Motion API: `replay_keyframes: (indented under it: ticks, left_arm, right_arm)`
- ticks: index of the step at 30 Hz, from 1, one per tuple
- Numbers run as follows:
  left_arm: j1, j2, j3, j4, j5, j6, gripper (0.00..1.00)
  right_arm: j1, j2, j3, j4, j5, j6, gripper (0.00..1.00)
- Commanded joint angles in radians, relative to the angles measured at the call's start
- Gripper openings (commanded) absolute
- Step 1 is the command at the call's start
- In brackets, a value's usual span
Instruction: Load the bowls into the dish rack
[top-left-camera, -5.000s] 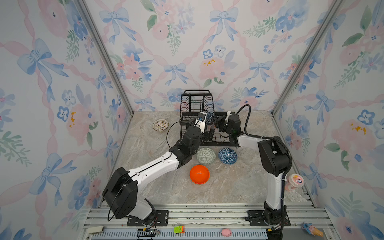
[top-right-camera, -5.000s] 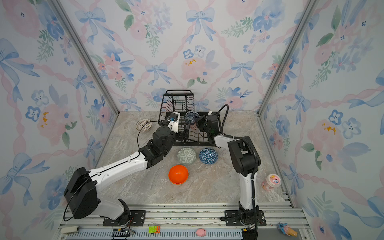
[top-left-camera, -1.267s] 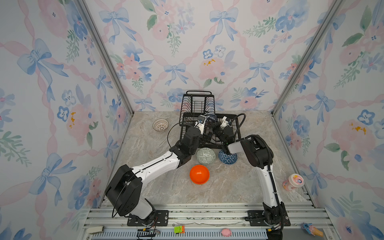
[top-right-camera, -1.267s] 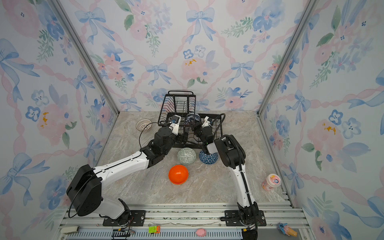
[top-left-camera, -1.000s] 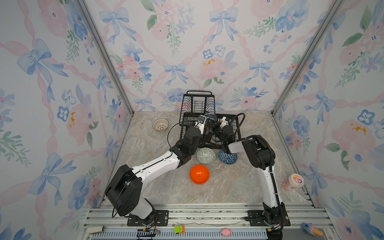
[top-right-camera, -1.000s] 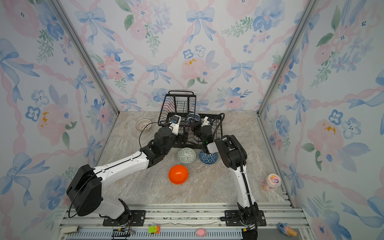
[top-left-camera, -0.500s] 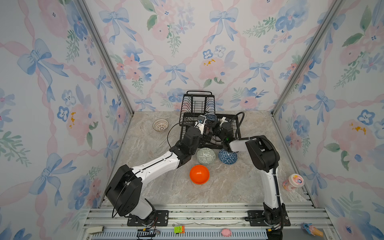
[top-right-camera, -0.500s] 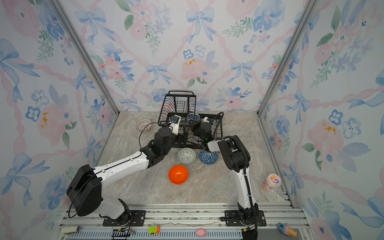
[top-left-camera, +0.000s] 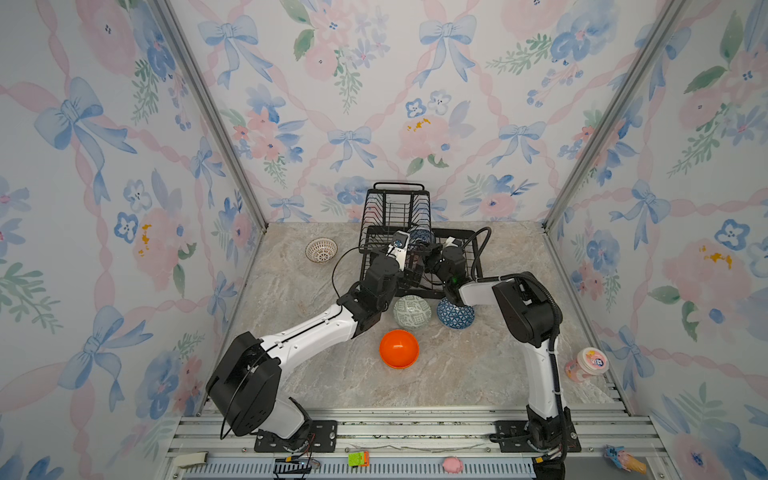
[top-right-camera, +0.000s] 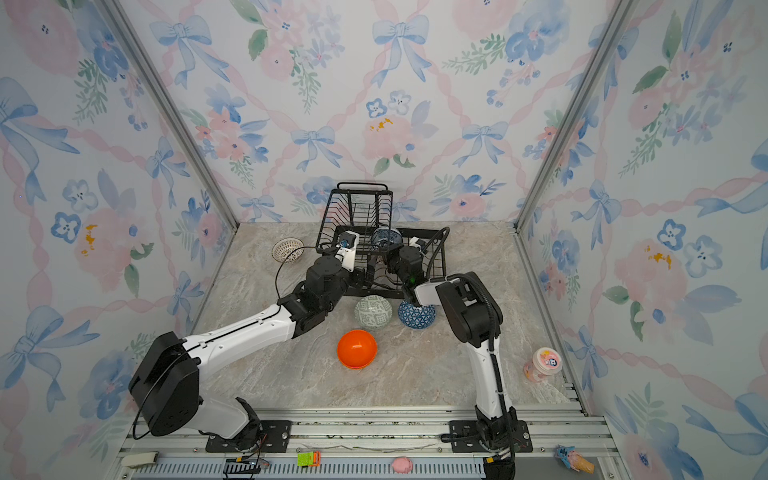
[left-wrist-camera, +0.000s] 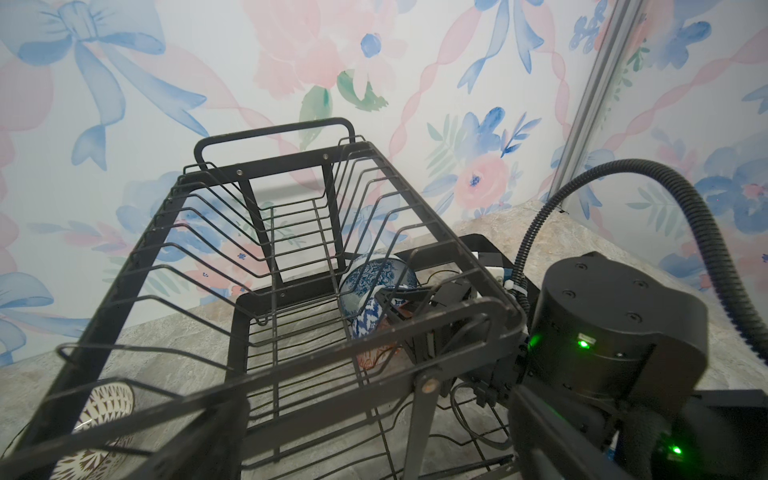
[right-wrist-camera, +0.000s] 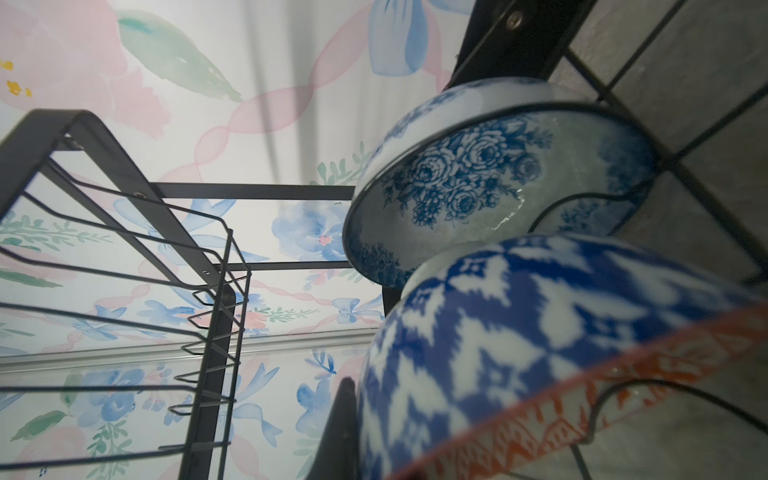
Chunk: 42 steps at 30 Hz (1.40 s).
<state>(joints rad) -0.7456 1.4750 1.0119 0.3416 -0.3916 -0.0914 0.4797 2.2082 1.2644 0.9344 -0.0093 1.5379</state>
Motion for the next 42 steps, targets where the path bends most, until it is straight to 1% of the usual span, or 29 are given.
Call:
replay_keyframes:
  ticks: [1,3,6,21,26,35,42]
  left_arm:
    - [0.006,-0.026,-0.014,0.004,0.002,-0.019,0.98]
    - [0.006,-0.030,-0.013,0.000,0.002,-0.022,0.98]
    - [0.006,-0.034,-0.013,-0.007,-0.001,-0.021,0.98]
    - [0.009,-0.051,-0.025,-0.020,-0.007,-0.028,0.98]
    - [0.008,-0.051,-0.024,-0.019,-0.004,-0.032,0.98]
    - [0.012,-0.066,-0.032,-0.027,-0.006,-0.036,0.98]
    - [0.015,-0.077,-0.035,-0.037,-0.005,-0.043,0.98]
  right_arm:
    - [0.025,-0.030,-0.026,-0.087,0.000,0.023,0.03]
    - [0.030,-0.032,-0.021,-0.112,-0.001,0.018,0.04]
    - [0.036,-0.033,-0.023,-0.117,0.008,0.024,0.08]
    - [0.049,-0.031,-0.031,-0.144,0.012,0.054,0.15]
    - [0.050,-0.043,-0.031,-0.154,0.014,0.051,0.17]
    - [0.047,-0.052,-0.036,-0.154,0.010,0.042,0.25]
    - [0.036,-0.077,-0.043,-0.169,0.002,0.023,0.29]
